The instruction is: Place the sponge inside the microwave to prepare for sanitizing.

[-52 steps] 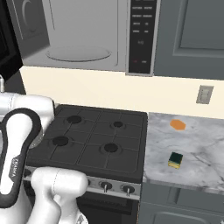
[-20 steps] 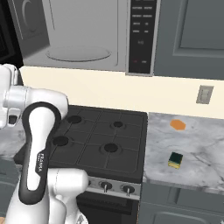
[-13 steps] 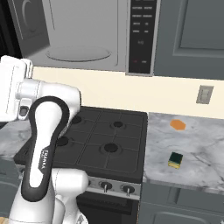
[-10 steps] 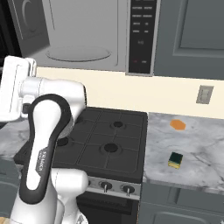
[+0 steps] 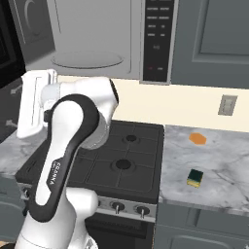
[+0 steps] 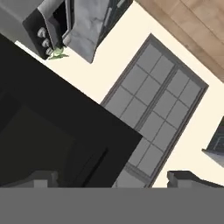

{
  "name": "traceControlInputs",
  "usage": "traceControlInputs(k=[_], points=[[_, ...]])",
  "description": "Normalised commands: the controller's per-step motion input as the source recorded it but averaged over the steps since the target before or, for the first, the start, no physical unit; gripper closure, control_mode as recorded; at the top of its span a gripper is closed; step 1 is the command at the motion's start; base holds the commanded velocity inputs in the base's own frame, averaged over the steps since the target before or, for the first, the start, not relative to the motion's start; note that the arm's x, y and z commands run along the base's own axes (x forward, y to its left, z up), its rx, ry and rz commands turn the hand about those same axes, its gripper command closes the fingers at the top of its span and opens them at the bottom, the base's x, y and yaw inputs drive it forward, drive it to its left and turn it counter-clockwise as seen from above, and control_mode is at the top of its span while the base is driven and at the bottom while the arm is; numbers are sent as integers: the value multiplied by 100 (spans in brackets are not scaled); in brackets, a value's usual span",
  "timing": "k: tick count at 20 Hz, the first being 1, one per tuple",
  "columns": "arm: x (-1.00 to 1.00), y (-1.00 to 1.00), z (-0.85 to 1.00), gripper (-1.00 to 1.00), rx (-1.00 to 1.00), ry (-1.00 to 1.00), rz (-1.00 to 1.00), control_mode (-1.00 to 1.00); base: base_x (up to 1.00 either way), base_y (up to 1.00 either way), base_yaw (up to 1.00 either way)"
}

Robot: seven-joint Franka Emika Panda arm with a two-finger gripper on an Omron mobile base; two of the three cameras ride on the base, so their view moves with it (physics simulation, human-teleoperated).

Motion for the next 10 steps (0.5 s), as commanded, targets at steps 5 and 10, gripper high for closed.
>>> traceControlInputs(k=[5, 10], points=[[-1, -2, -99, -100, -40, -53, 7, -100, 0, 0, 0], [32, 0, -51, -100, -43, -43, 13, -100, 0, 0, 0]])
